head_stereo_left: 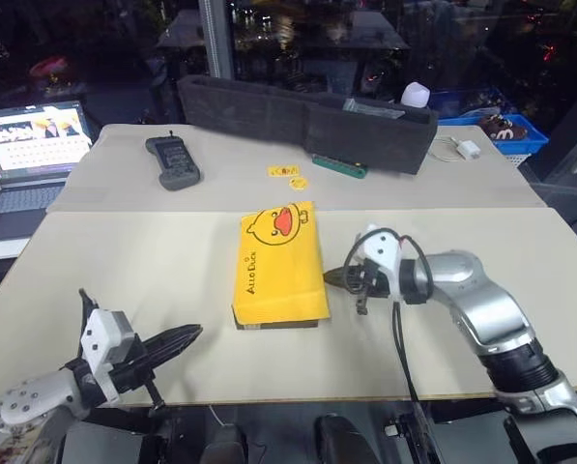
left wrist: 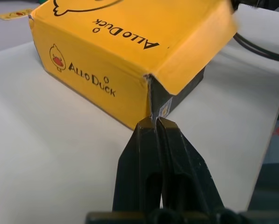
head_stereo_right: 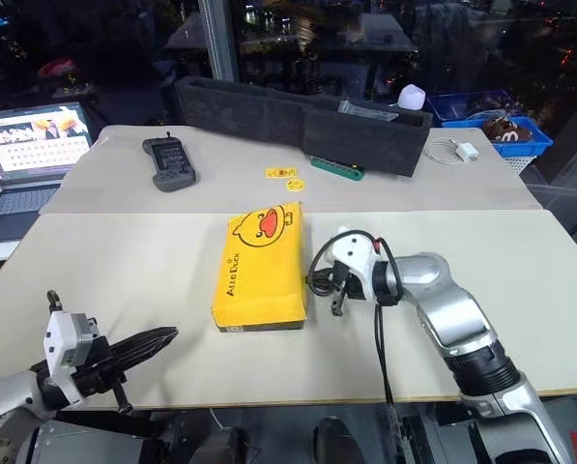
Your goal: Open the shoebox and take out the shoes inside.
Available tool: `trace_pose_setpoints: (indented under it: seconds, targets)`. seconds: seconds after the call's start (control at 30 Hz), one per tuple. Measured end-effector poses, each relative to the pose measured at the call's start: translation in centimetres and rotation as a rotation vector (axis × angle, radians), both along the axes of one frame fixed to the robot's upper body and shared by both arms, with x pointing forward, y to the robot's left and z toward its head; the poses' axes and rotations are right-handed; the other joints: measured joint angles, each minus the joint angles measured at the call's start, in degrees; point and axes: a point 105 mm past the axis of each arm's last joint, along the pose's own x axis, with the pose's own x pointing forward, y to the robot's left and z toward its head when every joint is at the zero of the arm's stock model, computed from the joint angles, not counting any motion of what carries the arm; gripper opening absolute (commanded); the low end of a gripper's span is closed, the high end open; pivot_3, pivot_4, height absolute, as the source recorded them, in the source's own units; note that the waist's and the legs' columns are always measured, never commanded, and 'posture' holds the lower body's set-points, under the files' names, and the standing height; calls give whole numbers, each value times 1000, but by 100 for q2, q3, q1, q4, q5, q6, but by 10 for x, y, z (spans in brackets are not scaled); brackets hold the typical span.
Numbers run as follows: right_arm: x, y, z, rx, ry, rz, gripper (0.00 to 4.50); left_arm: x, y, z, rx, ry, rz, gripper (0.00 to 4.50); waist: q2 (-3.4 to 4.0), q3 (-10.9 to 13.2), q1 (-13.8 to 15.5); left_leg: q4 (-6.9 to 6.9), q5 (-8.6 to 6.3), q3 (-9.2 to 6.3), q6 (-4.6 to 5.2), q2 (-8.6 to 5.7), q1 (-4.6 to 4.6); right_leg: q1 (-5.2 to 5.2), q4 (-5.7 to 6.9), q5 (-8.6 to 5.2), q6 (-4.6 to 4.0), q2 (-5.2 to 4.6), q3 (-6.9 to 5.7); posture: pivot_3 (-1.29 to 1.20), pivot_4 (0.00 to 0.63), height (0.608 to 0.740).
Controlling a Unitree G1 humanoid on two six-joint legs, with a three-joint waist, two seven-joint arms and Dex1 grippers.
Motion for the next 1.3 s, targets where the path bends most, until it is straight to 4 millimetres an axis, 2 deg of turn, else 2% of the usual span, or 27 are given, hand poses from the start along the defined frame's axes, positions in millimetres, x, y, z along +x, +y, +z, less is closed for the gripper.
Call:
trace_pose_setpoints:
  seconds: [0.2,0.3,0.4,0.43,0.47,0.53,0.57,0.6,0.63,0.7,0.83,0.97,1.0,1.07,1.1,1.13,1.2,1.3]
  targets:
    - [-1,29,49,67,-94,98,0,3,-2,2,0,-8,-7,129,1,1,5,0,0,-2,0,1,-7,-6,2,21,35,0,-2,0,150,715]
    - [-2,42,88,151,-176,143,0,4,-4,1,-2,-9,-11,129,2,1,1,0,0,-4,0,2,-5,-6,4,21,34,1,-5,0,150,715]
    - [-6,63,153,466,-213,164,0,8,-9,4,-8,-22,-27,129,5,3,-23,-4,0,-8,0,6,-7,-14,16,25,30,8,-3,0,150,715]
    - [-8,63,158,487,-218,167,0,8,-10,4,-8,-24,-29,129,1,0,-4,-5,0,-12,1,13,-4,-12,14,23,27,15,-8,0,150,715]
    - [-9,63,159,496,-220,164,0,8,-10,3,-8,-21,-27,129,-14,-9,26,-9,-2,-22,3,16,-6,-6,7,18,20,16,-21,0,150,715]
    - [-4,60,142,481,-169,136,0,7,-10,2,-8,-14,-24,129,-27,-17,68,-9,-5,-22,0,14,-10,-3,2,14,17,9,-26,0,150,715]
    - [3,59,121,425,-129,97,0,7,-10,1,-9,-14,-24,129,-23,-15,69,-8,-5,-12,0,7,-13,-7,0,16,19,0,-22,0,150,715]
    - [4,59,118,417,-125,91,0,7,-10,1,-9,-14,-23,129,-23,-14,69,-8,-5,-12,0,6,-12,-7,0,16,19,-1,-21,0,150,715]
    - [13,53,96,345,-93,39,0,7,-10,1,-10,-11,-23,129,-21,-13,61,-7,-5,-8,-1,5,-14,-12,0,17,18,-2,-19,0,150,715]
    - [20,43,81,264,-90,-4,0,5,-11,-2,-12,2,-22,129,-19,-12,51,-7,-5,-7,0,6,-12,-13,3,17,18,-1,-18,0,150,715]
    - [23,22,73,100,-165,-6,0,-6,-14,-7,-21,42,-27,129,-16,-10,1,-11,-5,-7,1,10,-10,-17,5,14,18,3,-18,0,150,715]
    - [14,26,69,-43,-239,131,0,-4,-16,-2,-13,32,-40,129,-5,-3,-4,-11,-5,-7,1,13,-2,-15,10,12,11,8,-17,0,150,715]
    - [12,28,70,-84,-265,171,0,-2,-16,0,-11,23,-42,129,-2,-1,-2,-11,-5,-8,0,12,-2,-15,9,-4,-18,7,-16,0,150,715]
    - [8,32,74,-194,-347,261,569,2,-17,4,-6,6,-46,22,-2,-1,-1,-10,-5,-7,0,12,0,-11,8,-5,-20,7,-17,0,150,715]
    - [7,33,75,-236,-376,295,645,4,-17,6,-5,1,-47,22,-2,-1,-3,-10,-5,-7,0,12,0,-11,7,-5,-19,7,-16,0,150,715]
    - [6,34,74,-280,-399,331,1129,5,-18,6,-7,-2,-52,22,-2,-1,0,-10,-5,-6,0,12,-2,-11,7,-5,-16,7,-16,0,150,715]
    - [5,36,70,-344,-420,385,1781,6,-20,5,-11,1,-58,22,-2,-1,1,-10,-5,-8,0,12,-4,-12,7,13,18,7,-17,0,150,715]
    - [6,37,58,-478,-489,469,2867,7,-23,5,-16,0,-69,22,-1,-1,5,-11,-5,-9,0,12,-9,-17,7,13,19,7,-18,0,150,715]
